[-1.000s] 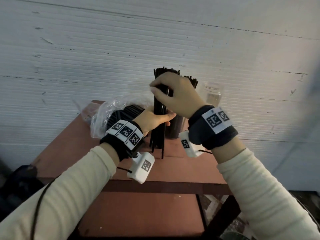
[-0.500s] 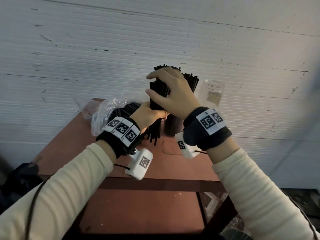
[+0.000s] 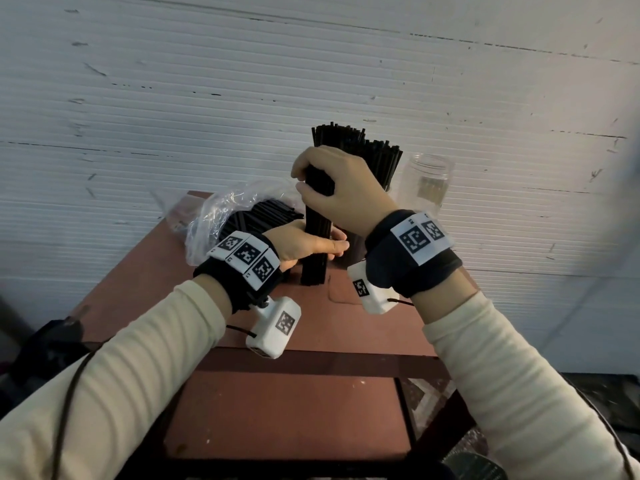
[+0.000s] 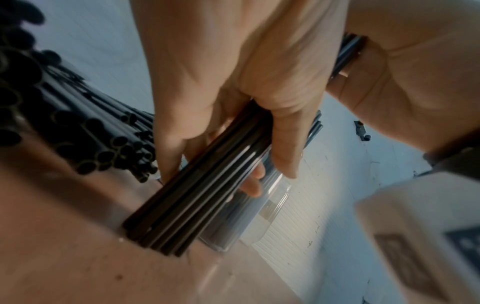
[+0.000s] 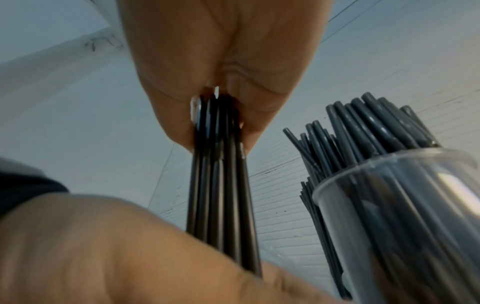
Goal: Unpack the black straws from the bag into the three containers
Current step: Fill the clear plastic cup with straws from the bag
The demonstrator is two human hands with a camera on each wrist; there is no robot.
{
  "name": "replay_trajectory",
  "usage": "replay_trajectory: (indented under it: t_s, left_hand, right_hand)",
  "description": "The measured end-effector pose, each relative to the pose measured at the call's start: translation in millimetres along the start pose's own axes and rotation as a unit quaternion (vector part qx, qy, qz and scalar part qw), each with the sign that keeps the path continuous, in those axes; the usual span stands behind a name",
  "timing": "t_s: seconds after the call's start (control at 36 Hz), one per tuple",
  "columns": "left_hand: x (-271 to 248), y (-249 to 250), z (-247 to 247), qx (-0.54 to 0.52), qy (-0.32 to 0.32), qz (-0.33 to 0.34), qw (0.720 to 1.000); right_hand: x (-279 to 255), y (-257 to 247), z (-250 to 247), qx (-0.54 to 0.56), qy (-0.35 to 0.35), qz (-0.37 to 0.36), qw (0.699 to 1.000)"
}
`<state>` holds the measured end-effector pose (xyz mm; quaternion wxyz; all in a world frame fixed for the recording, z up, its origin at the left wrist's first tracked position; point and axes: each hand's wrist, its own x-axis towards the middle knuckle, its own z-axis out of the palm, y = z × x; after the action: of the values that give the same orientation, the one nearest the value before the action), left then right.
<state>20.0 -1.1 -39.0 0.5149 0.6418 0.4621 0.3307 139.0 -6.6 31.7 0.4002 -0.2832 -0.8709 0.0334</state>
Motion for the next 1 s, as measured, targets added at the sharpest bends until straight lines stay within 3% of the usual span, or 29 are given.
replay_trajectory:
  t_s: [0.14,0.28,0.33,0.44,0.53,0.61,0.69,0.81,0.86,0.92,1.0]
  left_hand:
    - [-0.1,5.6,3.9,0.002,0.048,0.050,0.998]
    - [-8.6,24.7,3.6,0.021,0.018,0.125,0.992]
    - [-12.4,33.7,6.5,0.063,-0.012,0.144,0.988]
    - [-17.5,44.2,10.6,0.073,-0.069,0.172,0.980]
    - [-17.3,44.8,15.4,0.077,-0.077,0.159,0.981]
    - [-14.3,47.2,22.0,0.064,-0.074,0.144,0.985]
    - [-8.1,50.0,22.0,0.030,-0.029,0.140,0.989]
    - [6.5,48.6,23.1,0.014,0.154,0.151,0.976]
    - [15.6,47.5,22.5,0.025,0.214,0.163,0.963]
    - [25.3,48.7,20.0,0.034,0.219,0.152,0.963]
    - [39.6,48.1,15.3,0.045,0.164,0.120,0.978]
  right_hand:
    - [-1.2,-0.1,-14.0,0.008,0.017,0.001,1.000]
    - [-6.4,2.2,-36.6,0.027,0.083,0.062,0.994]
    - [-7.9,3.8,-43.3,0.028,0.043,0.079,0.996]
    - [-12.6,7.2,-47.4,0.042,-0.120,0.095,0.987]
    - [-18.2,6.4,-44.7,0.096,-0.164,0.113,0.975]
    - [-17.7,12.4,-46.5,0.096,-0.123,0.115,0.981]
    - [-12.1,16.2,-58.3,0.123,-0.083,0.111,0.983]
    - [4.1,23.6,-82.0,0.125,0.001,0.133,0.983]
    - [12.5,26.1,-92.6,0.127,0.048,0.149,0.980]
    - [19.6,27.4,-100.3,0.131,0.080,0.164,0.975]
    - [28.5,29.5,-107.5,0.134,0.092,0.179,0.970]
